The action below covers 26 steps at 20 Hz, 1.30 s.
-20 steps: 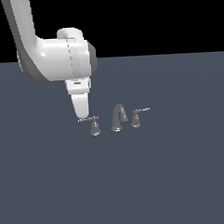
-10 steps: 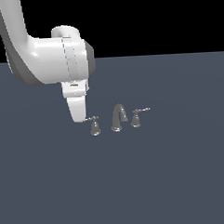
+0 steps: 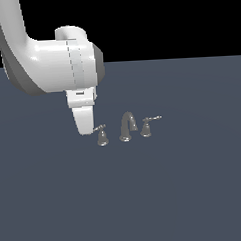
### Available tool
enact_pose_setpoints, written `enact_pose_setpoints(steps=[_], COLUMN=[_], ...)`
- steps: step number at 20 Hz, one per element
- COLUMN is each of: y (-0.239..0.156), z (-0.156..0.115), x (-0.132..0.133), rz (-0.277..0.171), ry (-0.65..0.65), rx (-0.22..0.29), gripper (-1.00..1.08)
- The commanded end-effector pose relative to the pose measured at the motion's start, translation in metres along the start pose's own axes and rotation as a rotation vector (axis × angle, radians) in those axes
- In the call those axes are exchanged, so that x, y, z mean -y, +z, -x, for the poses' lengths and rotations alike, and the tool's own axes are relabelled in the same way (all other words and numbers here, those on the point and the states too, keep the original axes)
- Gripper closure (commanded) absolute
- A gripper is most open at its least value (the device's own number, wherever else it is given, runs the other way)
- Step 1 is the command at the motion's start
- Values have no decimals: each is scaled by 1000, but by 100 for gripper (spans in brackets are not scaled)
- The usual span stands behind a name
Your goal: Turn on the faucet by rotating a designated handle.
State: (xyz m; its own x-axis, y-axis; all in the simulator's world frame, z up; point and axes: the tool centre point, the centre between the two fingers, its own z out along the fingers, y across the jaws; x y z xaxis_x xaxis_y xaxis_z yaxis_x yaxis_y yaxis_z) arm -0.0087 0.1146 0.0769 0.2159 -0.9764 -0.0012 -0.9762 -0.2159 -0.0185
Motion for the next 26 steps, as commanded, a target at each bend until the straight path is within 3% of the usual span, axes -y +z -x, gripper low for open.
enact_pose_setpoints(steps=[1,7,9,20,21,22,26], y=[0,0,0,-1,-1,-1,-1], z=[-1,-4,-1,-44,-44,-19,-46], x=[-15,-36,-26,-57,-57,-52,-48], rz=[15,18,5,18,18,15,16], ry=[-1,-5,-8,-6,-6,-43,-28], rx=[-2,-1,2,-1,-1,8,4], gripper=[108,108,108,108,108,108,108])
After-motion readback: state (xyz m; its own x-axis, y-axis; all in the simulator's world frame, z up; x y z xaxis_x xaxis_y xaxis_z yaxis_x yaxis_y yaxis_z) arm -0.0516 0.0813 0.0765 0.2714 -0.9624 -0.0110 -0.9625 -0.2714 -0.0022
